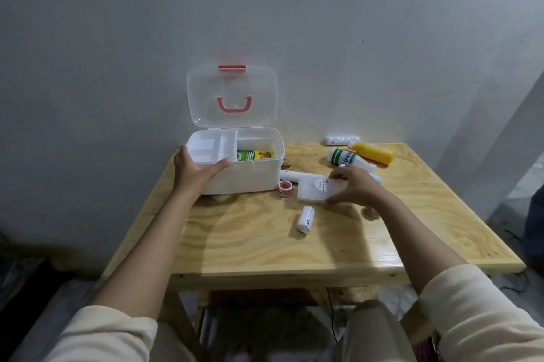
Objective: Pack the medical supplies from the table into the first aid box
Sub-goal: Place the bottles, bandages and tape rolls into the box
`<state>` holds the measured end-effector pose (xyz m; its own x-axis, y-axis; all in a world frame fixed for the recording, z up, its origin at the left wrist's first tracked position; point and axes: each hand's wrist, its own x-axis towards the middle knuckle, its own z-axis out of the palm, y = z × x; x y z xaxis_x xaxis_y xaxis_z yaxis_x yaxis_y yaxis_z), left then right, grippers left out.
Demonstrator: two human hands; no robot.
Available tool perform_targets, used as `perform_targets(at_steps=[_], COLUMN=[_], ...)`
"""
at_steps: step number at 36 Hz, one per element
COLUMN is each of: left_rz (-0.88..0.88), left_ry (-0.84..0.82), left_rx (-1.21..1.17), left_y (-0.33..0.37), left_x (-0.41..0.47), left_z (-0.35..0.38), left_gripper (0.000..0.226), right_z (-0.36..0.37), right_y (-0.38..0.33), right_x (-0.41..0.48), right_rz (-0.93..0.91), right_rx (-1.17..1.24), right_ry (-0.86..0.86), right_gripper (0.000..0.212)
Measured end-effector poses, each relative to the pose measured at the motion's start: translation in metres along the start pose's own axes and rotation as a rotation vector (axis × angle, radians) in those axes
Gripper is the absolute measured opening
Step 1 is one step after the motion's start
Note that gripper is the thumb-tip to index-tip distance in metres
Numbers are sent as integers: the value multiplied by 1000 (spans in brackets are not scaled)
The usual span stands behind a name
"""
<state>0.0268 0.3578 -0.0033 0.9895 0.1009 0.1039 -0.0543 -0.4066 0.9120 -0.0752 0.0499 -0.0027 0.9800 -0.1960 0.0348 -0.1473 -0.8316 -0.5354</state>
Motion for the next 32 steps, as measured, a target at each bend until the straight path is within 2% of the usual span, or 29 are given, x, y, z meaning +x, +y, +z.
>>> perform_targets(at_steps=[7, 11, 16, 24, 28, 32], left_rz=[28, 33, 120, 131, 83, 79], left_ry=[-3, -33, -118, -220, -268, -265], left_rx=[7, 34, 86, 252, 308, 310], left_y=[-1, 2, -5, -2, 7, 5], left_x=[1, 0, 16, 31, 31, 32], left_z=[-6, -15, -23, -29, -27, -25], left_gripper=[108, 118, 108, 133, 143, 142], right_z=[-27, -40, -37, -10, 7, 24], right_y=[-12, -47, -90, -126, -137, -145], right_x=[7, 20, 45, 79, 88, 94], right_rz=[-4, -73, -163, -232, -272, -309], right_rx=[277, 299, 212, -151, -193, -212], right_ry=[170, 192, 124, -39, -59, -72], right_gripper=[61, 62, 61, 65, 65, 66])
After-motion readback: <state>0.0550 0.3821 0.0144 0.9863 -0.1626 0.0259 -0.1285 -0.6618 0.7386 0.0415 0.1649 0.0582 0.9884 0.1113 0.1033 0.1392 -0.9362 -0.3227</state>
